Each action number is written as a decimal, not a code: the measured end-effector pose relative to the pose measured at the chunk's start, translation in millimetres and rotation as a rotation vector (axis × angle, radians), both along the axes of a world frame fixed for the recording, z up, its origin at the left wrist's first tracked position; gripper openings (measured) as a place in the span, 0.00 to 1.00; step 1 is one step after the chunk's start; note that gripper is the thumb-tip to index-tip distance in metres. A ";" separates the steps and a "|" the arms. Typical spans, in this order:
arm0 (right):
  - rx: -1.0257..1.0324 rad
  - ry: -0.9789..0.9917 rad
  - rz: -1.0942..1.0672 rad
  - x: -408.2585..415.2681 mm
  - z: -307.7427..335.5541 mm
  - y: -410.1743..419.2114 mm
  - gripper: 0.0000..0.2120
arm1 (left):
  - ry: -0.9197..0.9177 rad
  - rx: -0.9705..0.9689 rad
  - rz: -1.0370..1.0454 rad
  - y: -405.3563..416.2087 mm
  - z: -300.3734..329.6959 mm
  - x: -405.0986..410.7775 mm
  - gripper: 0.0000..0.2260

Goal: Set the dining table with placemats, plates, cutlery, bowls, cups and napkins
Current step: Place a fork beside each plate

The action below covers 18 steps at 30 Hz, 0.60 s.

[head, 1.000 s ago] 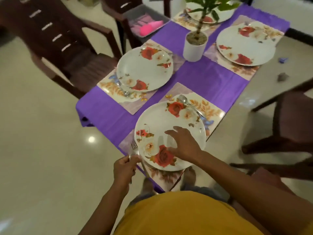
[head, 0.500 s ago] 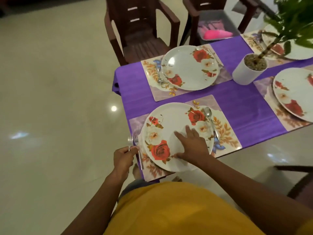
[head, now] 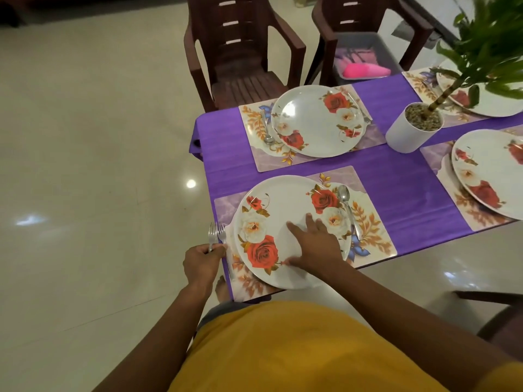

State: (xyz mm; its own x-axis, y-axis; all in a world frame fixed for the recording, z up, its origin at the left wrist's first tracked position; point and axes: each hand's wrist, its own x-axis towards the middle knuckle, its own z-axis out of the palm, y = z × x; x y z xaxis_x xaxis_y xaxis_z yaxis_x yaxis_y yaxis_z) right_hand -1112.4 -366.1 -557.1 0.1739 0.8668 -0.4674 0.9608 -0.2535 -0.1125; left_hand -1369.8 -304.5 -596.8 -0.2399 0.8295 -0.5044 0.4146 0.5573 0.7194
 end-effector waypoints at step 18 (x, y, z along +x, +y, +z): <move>-0.018 0.015 -0.014 0.5 -5.7 -3.6 0.50 | 0.109 0.022 -0.091 7.8 3.1 4.5 0.15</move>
State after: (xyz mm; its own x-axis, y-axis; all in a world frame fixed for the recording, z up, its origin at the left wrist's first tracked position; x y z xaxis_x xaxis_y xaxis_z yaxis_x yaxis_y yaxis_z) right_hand -1111.9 -369.8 -562.8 0.1794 0.8558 -0.4851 0.9553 -0.2694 -0.1219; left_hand -1365.3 -296.6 -593.7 -0.2155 0.8608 -0.4611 0.5391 0.4986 0.6788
